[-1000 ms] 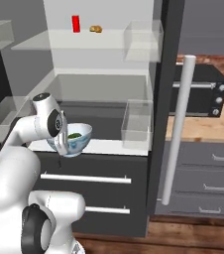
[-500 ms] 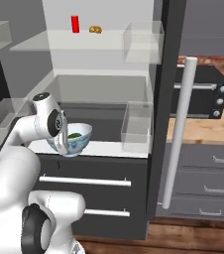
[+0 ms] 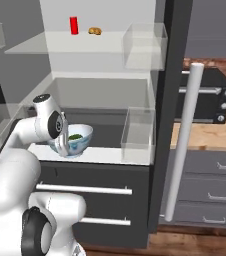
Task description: Pick the chicken drumstick and avocado from their plates and place them in the bowl. Then put the bowl in the fridge.
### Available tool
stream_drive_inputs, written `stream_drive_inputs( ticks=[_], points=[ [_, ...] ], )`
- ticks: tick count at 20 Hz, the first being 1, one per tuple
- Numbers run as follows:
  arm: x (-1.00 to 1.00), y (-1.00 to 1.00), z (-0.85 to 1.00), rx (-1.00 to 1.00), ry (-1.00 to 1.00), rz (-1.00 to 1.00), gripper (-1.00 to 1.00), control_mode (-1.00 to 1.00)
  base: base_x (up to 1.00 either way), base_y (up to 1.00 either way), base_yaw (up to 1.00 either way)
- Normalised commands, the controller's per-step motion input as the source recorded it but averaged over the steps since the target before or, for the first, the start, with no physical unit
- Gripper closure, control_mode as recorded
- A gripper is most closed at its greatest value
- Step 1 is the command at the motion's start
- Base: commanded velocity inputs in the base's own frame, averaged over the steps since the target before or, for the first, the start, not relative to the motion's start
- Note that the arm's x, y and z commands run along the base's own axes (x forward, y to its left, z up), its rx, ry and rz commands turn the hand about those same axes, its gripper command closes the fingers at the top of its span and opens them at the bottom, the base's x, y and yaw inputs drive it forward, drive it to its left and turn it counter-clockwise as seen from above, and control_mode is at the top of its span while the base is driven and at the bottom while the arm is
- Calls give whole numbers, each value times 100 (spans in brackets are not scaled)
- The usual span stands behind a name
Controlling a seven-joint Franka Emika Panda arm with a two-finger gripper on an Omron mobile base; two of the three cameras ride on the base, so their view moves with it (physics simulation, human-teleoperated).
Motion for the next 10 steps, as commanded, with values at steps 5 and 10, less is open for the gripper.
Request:
stream_drive_inputs(
  ticks=[5, 10],
  points=[
    [0, 0, 0, 0, 0, 0, 100, 100, 32, 0, 0],
    [0, 0, 0, 0, 0, 0, 100, 100, 40, 0, 0]
  ],
)
